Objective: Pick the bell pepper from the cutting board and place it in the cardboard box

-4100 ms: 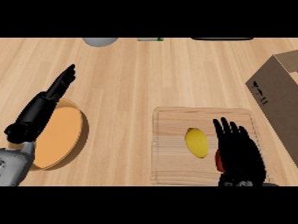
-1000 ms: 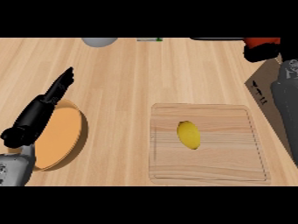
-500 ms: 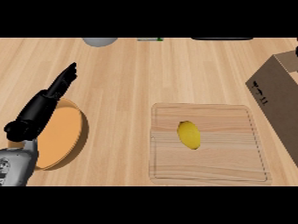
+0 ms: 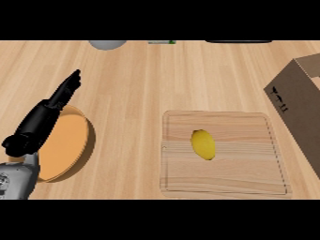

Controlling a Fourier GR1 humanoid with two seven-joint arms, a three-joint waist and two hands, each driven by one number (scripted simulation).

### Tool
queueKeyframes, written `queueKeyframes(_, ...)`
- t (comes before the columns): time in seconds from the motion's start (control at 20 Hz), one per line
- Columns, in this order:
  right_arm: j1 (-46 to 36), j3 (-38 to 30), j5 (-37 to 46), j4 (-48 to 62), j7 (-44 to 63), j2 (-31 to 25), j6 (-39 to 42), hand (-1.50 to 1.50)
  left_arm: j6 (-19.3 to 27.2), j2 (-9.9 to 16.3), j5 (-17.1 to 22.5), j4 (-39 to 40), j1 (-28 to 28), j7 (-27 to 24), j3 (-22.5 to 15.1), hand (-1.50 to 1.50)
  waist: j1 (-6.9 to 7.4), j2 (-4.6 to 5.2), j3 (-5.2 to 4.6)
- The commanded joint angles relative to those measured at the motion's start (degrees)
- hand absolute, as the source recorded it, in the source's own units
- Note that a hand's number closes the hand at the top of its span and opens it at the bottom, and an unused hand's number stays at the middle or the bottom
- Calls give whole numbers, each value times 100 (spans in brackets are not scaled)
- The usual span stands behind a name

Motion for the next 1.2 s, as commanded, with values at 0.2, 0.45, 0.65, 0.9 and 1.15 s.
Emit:
queueKeyframes(0.2,102,-216,-372,1200,-791,-662,1133,-150,-62,-45,-54,128,121,-187,37,0,41,10,1)
queueKeyframes(0.45,175,-295,-723,1341,-1958,-554,1046,-150,-206,27,78,163,-349,166,186,0,44,15,4)
queueKeyframes(0.65,137,-1096,-1407,791,-2335,-227,125,-150,-16,-65,-58,36,-224,157,126,0,-12,-20,11)
queueKeyframes(0.9,-295,-2739,-2855,914,-2322,161,-556,-150,-75,-87,-71,72,-7,92,49,0,-105,-52,21)
queueKeyframes(1.15,-41,-3649,-3565,1345,-2430,-237,-604,-150,-5,-121,-138,58,250,-210,80,0,-48,-7,8)
